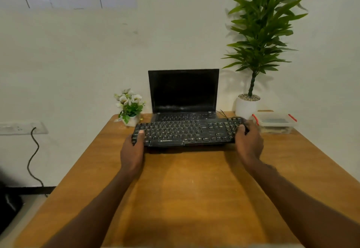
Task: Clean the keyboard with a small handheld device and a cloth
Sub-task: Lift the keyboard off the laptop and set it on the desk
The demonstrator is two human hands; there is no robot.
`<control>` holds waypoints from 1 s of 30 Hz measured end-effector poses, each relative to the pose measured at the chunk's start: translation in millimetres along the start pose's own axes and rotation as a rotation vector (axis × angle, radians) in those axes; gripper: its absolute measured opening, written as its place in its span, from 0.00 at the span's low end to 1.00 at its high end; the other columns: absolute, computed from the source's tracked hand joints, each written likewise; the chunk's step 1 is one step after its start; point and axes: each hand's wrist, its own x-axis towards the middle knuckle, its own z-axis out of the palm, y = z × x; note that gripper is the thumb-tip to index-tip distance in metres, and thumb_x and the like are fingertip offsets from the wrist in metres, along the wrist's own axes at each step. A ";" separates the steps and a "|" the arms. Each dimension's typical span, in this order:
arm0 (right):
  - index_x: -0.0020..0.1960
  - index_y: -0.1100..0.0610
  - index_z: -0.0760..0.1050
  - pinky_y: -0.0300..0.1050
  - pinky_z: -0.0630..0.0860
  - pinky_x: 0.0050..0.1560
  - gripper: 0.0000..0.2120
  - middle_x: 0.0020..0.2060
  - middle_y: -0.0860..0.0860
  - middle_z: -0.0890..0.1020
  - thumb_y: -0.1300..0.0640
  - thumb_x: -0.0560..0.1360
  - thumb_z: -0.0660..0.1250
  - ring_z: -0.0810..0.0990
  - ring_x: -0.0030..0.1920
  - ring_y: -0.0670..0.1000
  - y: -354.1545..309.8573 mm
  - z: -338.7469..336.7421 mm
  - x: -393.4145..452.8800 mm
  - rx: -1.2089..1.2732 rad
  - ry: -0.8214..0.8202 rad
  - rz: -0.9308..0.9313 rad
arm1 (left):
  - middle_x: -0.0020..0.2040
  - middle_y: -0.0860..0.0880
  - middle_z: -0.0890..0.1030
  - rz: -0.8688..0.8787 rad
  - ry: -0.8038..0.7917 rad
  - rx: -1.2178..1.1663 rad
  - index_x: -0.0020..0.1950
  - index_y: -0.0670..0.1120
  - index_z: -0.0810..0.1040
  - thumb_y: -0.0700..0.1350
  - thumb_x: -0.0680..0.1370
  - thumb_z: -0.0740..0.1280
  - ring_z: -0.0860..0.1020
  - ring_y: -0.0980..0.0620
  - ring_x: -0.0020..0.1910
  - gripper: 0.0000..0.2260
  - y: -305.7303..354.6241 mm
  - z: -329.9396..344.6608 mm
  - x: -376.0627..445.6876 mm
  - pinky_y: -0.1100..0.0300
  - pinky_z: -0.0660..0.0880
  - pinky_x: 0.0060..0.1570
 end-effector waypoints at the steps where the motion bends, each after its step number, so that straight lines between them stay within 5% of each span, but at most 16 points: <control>1: 0.71 0.53 0.74 0.55 0.81 0.50 0.17 0.57 0.54 0.82 0.51 0.84 0.60 0.81 0.53 0.54 -1.1 -12.1 -13.7 0.010 0.000 0.009 | 0.59 0.49 0.81 -0.008 0.004 0.009 0.70 0.48 0.76 0.60 0.87 0.61 0.80 0.47 0.59 0.19 2.2 -7.5 -16.6 0.50 0.77 0.56; 4: 0.70 0.56 0.74 0.43 0.70 0.38 0.15 0.51 0.51 0.81 0.54 0.84 0.61 0.75 0.43 0.48 -0.3 -48.5 -59.1 0.025 -0.035 0.047 | 0.54 0.51 0.81 0.003 0.017 0.055 0.69 0.47 0.77 0.58 0.87 0.61 0.81 0.52 0.53 0.18 6.5 -32.1 -67.0 0.57 0.74 0.47; 8: 0.71 0.55 0.73 0.46 0.71 0.47 0.18 0.55 0.54 0.83 0.52 0.84 0.61 0.78 0.52 0.53 13.3 -71.4 -95.1 -0.017 -0.053 0.058 | 0.46 0.54 0.80 0.036 0.096 0.244 0.61 0.49 0.79 0.59 0.88 0.60 0.78 0.58 0.44 0.16 -0.4 -56.4 -111.3 0.58 0.73 0.39; 12: 0.71 0.54 0.74 0.54 0.78 0.54 0.18 0.54 0.55 0.84 0.49 0.84 0.61 0.81 0.53 0.57 29.8 -78.8 -111.1 -0.082 -0.082 0.034 | 0.46 0.52 0.83 0.070 0.144 0.283 0.62 0.47 0.82 0.62 0.87 0.59 0.82 0.51 0.44 0.21 -13.5 -72.1 -127.3 0.47 0.82 0.46; 16: 0.73 0.55 0.73 0.53 0.77 0.52 0.20 0.41 0.51 0.80 0.49 0.84 0.60 0.81 0.48 0.57 42.4 -78.3 -113.8 -0.096 -0.082 0.046 | 0.46 0.52 0.83 0.165 0.118 0.285 0.58 0.50 0.81 0.58 0.88 0.59 0.82 0.50 0.46 0.16 -15.7 -72.2 -130.0 0.52 0.78 0.42; 20: 0.72 0.55 0.73 0.61 0.72 0.64 0.23 0.51 0.56 0.84 0.44 0.83 0.57 0.80 0.57 0.62 50.0 -74.1 -109.3 -0.199 -0.122 0.009 | 0.49 0.49 0.83 0.213 0.107 0.392 0.59 0.48 0.84 0.57 0.88 0.60 0.78 0.58 0.45 0.17 -23.4 -71.4 -126.7 0.59 0.71 0.39; 23: 0.71 0.55 0.72 0.60 0.67 0.65 0.24 0.50 0.56 0.84 0.42 0.84 0.55 0.80 0.57 0.62 52.7 -70.6 -109.1 -0.284 -0.157 -0.038 | 0.50 0.50 0.81 0.224 0.079 0.441 0.56 0.51 0.82 0.62 0.87 0.57 0.79 0.50 0.49 0.19 -30.8 -71.1 -122.0 0.51 0.78 0.46; 26: 0.70 0.56 0.73 0.60 0.68 0.65 0.22 0.50 0.56 0.84 0.43 0.83 0.57 0.80 0.56 0.61 53.0 -70.9 -109.1 -0.275 -0.132 -0.044 | 0.56 0.46 0.76 0.184 0.087 0.530 0.62 0.46 0.82 0.62 0.87 0.57 0.75 0.43 0.59 0.23 -38.3 -71.2 -117.2 0.44 0.77 0.58; 30: 0.64 0.56 0.76 0.60 0.76 0.59 0.17 0.45 0.54 0.84 0.47 0.83 0.59 0.82 0.50 0.60 50.8 -75.8 -112.9 -0.188 -0.092 -0.033 | 0.56 0.43 0.77 0.142 0.170 0.467 0.61 0.42 0.81 0.62 0.87 0.59 0.76 0.42 0.58 0.25 -44.2 -74.6 -112.2 0.41 0.78 0.58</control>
